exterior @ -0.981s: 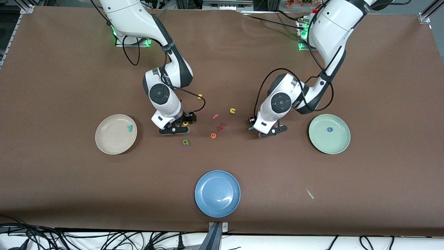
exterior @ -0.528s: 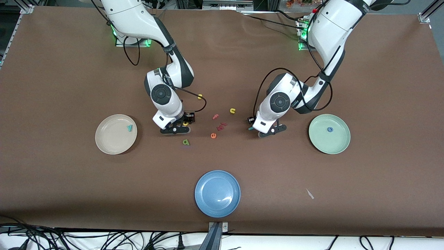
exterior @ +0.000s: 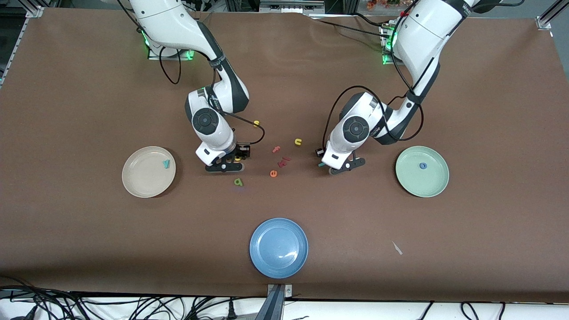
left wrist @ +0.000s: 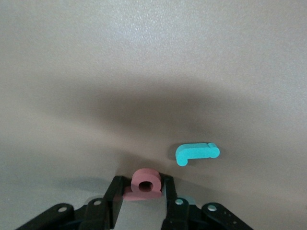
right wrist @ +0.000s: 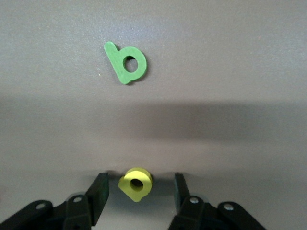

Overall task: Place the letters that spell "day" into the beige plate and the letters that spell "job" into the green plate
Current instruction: 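Grasp the pink a and the yellow a with the left and right grippers, then drop the pink a in the green plate, the yellow a in the white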

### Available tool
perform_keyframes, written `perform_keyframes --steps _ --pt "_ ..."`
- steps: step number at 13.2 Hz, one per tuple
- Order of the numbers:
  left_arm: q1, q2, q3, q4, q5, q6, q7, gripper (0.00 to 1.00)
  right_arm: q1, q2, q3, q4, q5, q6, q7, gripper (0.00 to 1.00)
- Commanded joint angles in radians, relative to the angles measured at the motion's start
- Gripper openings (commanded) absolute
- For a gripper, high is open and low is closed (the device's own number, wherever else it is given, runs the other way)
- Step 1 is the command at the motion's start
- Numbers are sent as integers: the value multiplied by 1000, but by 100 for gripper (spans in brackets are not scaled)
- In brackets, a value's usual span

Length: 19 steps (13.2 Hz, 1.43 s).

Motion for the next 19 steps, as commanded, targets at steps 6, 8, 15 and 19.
perform_keyframes --steps 6,8,15,19 --pt "5 -10 2 18 32 -12 -21 24 23 26 -10 24 45 4 1 47" --pt "18 -32 4 36 33 -29 -18 25 23 26 -10 25 45 4 1 41" --pt "195 -158 5 142 33 -331 169 25 22 26 -10 31 66 2 3 27" --pt "385 -162 7 134 38 -419 454 25 19 20 -12 42 71 -6 -9 24"
